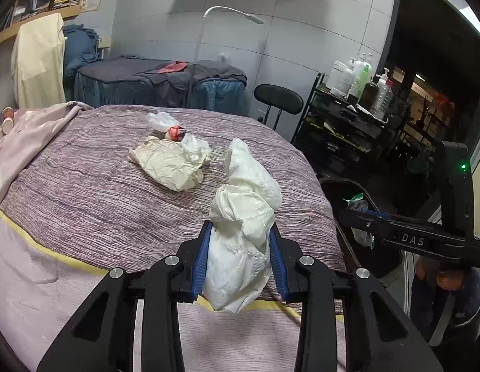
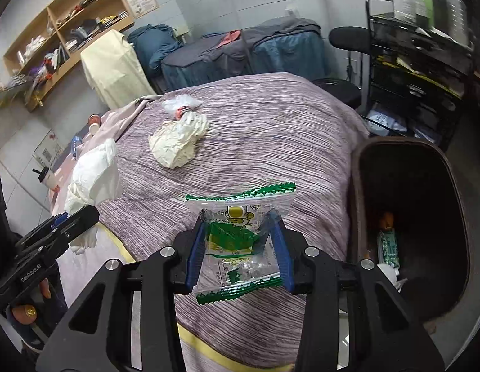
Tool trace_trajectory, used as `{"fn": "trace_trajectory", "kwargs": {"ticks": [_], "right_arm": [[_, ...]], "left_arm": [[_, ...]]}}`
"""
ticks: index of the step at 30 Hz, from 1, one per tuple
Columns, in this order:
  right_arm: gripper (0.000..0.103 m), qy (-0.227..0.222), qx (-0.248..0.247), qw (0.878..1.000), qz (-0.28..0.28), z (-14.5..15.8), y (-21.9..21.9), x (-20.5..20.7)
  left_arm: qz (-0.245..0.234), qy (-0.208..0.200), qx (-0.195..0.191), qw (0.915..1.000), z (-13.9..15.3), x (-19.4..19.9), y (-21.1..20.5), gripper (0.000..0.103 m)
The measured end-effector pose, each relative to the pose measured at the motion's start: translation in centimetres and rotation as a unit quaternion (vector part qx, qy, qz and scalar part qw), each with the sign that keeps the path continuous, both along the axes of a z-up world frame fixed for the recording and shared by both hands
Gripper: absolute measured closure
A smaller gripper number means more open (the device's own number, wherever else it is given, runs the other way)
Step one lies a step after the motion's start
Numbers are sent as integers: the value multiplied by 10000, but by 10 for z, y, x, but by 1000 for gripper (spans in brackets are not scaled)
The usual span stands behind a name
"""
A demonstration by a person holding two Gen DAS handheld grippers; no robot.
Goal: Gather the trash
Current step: 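Carry the green packet into the bin and open the right tool while the left tool carries the cloth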
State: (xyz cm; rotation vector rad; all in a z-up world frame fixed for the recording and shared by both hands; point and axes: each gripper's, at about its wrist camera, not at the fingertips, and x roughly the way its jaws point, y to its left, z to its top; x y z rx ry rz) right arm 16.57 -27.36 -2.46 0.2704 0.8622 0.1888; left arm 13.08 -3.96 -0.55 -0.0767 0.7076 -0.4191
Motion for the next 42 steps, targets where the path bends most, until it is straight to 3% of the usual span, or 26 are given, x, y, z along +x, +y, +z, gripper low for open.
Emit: {"fn": "trace_trajectory", "kwargs": {"ticks": [19, 33, 37, 42], "right_arm": [[62, 152, 125, 9864, -1631, -29, -129, -38], [60, 353, 182, 9761, -2135, -65, -178, -11], [53, 424, 206, 9756, -2144, -79, -180, -2], [27, 354, 219, 9755, -2160, -87, -177, 0]], "left_arm": [[-864, 39, 38, 9962, -1, -13, -78, 68], [-1217, 105, 193, 9923, -7, -11, -117, 68], [-1276, 137, 223, 9915, -10, -11, -124, 68], [-1344, 142, 262, 9905, -11, -12, -130, 68]]}}
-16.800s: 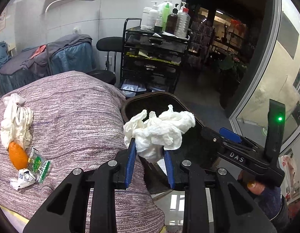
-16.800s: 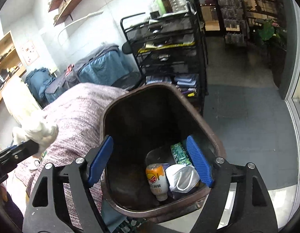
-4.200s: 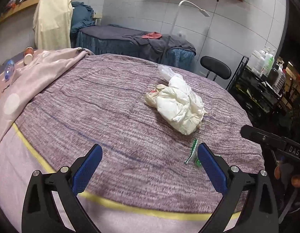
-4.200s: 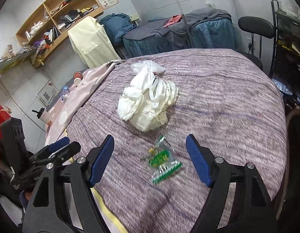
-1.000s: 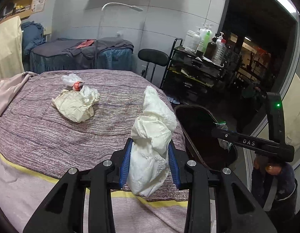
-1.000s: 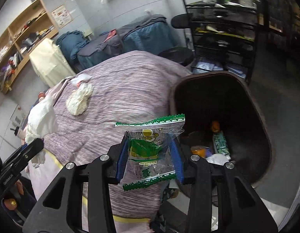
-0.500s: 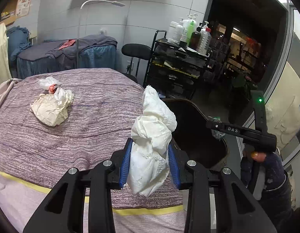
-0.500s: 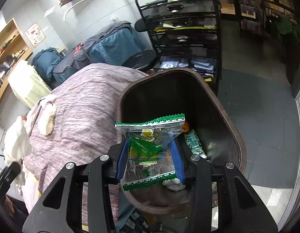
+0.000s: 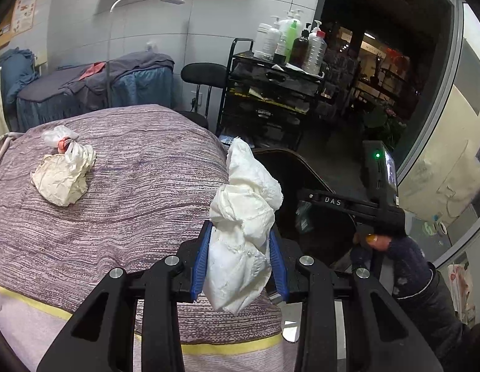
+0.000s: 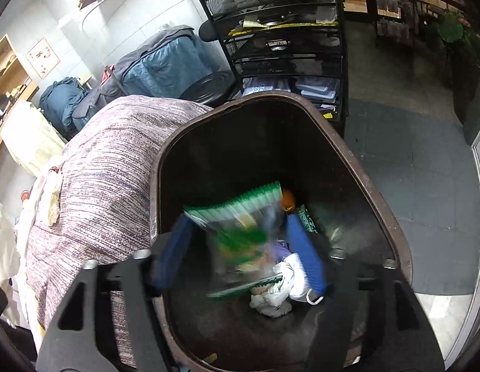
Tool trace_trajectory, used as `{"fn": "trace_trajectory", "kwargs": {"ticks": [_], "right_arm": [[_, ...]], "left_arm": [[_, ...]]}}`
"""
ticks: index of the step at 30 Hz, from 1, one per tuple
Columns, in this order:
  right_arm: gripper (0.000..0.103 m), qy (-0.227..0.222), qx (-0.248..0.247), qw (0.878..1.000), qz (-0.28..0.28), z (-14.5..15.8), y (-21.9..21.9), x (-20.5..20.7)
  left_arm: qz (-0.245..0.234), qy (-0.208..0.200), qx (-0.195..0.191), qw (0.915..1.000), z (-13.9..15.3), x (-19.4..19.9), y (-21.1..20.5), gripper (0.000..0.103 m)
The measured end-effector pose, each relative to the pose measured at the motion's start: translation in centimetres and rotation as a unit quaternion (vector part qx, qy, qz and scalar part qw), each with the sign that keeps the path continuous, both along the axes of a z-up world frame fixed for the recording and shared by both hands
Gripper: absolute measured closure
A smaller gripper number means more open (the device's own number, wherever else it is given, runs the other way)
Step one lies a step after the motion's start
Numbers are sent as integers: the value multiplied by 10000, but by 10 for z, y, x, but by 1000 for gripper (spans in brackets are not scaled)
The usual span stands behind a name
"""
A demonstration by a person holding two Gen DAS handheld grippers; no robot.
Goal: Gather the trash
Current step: 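Carry the green packet into the bin and open the right tool while the left tool carries the cloth, then lower the white cloth into the bin and open the left tool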
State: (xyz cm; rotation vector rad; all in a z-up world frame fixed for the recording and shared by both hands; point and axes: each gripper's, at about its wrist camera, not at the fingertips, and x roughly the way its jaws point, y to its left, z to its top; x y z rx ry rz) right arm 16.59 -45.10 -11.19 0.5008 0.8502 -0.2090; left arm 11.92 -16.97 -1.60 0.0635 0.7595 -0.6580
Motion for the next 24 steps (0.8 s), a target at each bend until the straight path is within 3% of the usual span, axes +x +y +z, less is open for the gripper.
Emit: {"fn": "trace_trajectory", "kwargs": {"ticks": [5, 24], "right_arm": [[17, -24, 105, 9999, -68, -2, 1, -5], [17, -580, 249, 9963, -589, 30, -10, -59]], "left_arm": [[-41, 2, 18, 10000, -1, -2, -4, 68], [-440, -3, 142, 9989, 0, 14, -52, 68]]}}
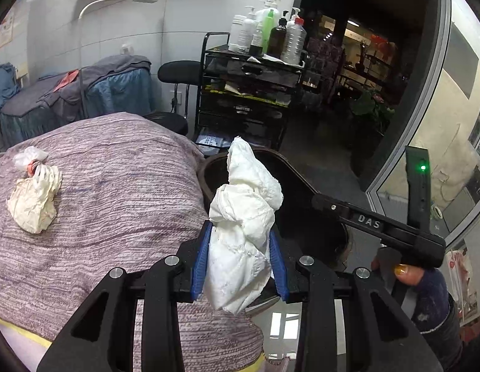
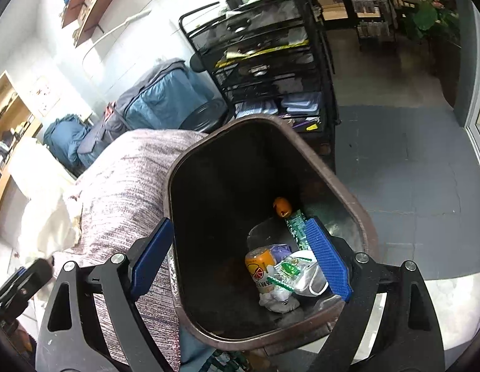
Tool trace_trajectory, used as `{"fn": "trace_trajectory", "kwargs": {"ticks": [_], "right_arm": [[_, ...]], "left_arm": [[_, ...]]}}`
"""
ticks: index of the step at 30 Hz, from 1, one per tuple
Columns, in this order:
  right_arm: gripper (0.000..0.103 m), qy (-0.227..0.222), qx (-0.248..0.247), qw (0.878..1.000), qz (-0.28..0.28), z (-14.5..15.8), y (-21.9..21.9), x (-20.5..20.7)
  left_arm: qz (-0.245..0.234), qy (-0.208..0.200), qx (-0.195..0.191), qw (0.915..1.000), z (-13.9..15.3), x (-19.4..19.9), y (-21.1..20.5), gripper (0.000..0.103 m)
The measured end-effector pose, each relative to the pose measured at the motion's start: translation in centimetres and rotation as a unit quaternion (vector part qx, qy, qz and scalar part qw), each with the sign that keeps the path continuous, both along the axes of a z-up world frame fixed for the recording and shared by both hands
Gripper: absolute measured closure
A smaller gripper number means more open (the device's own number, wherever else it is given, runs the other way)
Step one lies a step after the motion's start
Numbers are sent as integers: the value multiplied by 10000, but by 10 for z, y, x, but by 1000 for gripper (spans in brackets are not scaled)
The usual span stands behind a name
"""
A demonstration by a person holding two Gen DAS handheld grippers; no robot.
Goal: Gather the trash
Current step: 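Lower the white cloth into the bin and open the left tool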
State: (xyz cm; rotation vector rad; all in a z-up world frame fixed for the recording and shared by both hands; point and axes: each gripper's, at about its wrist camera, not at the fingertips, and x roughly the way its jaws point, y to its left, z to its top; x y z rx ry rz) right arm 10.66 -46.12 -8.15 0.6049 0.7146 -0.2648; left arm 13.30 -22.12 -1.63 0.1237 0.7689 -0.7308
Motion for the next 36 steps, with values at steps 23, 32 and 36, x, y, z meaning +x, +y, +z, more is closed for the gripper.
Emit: {"fn": "trace_trajectory", "kwargs": {"ticks": [23, 32, 36], "right_arm": [[17, 46, 57, 9982, -595, -2, -30, -36], [17, 84, 89, 9973, -718, -6, -36, -41], [17, 82, 70, 9973, -733, -5, -38, -42]], "left_arm": [[-352, 242, 460, 9980, -22, 23, -60, 68], [-362, 240, 544, 9976, -25, 26, -70, 40], [-344, 200, 504, 9979, -24, 25, -70, 29]]}}
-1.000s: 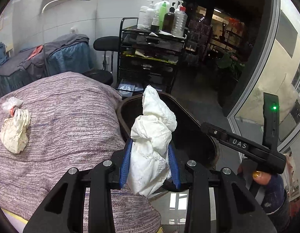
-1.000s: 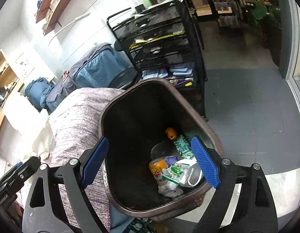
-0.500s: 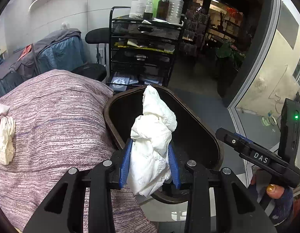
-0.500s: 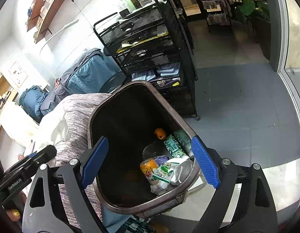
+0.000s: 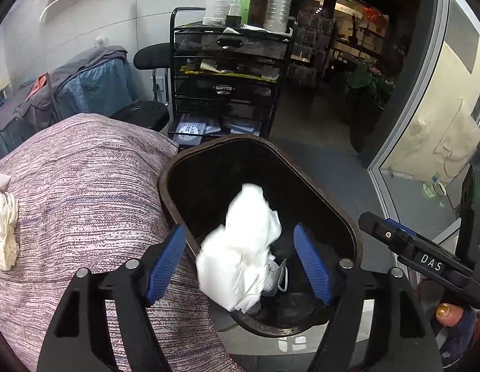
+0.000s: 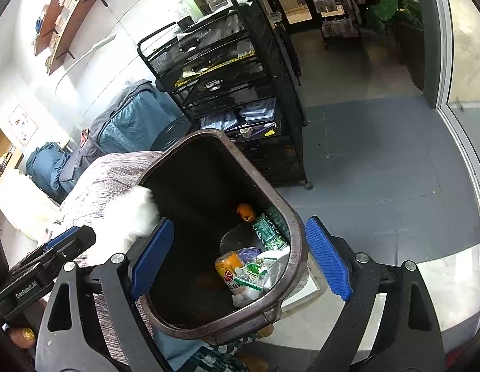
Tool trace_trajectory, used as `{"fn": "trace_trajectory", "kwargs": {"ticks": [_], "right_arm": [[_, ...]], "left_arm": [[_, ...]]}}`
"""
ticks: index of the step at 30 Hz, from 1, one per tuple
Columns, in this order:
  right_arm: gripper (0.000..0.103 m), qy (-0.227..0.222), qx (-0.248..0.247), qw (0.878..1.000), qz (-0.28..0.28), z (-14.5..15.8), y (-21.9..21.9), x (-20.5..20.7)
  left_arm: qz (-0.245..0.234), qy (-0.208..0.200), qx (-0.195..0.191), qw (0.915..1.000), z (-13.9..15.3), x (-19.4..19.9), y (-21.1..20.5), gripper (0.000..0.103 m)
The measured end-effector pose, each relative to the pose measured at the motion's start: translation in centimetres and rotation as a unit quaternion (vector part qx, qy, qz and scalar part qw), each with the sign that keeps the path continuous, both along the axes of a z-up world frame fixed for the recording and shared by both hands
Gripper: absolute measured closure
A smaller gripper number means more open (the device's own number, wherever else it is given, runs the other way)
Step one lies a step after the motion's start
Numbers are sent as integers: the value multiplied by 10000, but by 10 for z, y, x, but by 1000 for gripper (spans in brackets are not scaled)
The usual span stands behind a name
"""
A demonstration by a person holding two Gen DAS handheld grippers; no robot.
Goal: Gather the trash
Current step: 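Lower the white cloth into the bin and open the left tool, then bring both tools back over the cream paper and white plastic bag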
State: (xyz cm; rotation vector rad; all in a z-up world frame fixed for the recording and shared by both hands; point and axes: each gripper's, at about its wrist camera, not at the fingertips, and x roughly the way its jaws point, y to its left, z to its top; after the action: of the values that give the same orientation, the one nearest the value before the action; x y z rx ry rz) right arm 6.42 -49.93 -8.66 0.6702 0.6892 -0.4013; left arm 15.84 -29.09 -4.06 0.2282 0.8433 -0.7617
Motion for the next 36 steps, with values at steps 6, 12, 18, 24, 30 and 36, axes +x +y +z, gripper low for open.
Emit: {"fn": "trace_trajectory", "kwargs": {"ticks": [6, 12, 18, 24, 30, 36], "right_arm": [[17, -3, -8, 10000, -29, 1, -2, -1], [17, -2, -14, 10000, -8, 2, 0, 0], [17, -74, -59, 9999, 122, 7, 7, 5], [17, -214, -147, 9990, 365, 18, 24, 15], [17, -325, -247, 9964, 740, 29, 51, 32], [17, -442, -374, 9904, 1254, 43, 88, 56]], "left_arm": [[-61, -205, -87, 9997, 7, -7, 3, 15], [-69, -486, -169, 9987, 16, -15, 7, 7], [21, -601, -365, 9975, 27, -23, 24, 6], [224, -925, -483, 9943, 40, -33, 52, 6], [565, -1163, -463, 9905, 45, -35, 84, 6], [978, -1221, -340, 9871, 46, -29, 123, 6]]}}
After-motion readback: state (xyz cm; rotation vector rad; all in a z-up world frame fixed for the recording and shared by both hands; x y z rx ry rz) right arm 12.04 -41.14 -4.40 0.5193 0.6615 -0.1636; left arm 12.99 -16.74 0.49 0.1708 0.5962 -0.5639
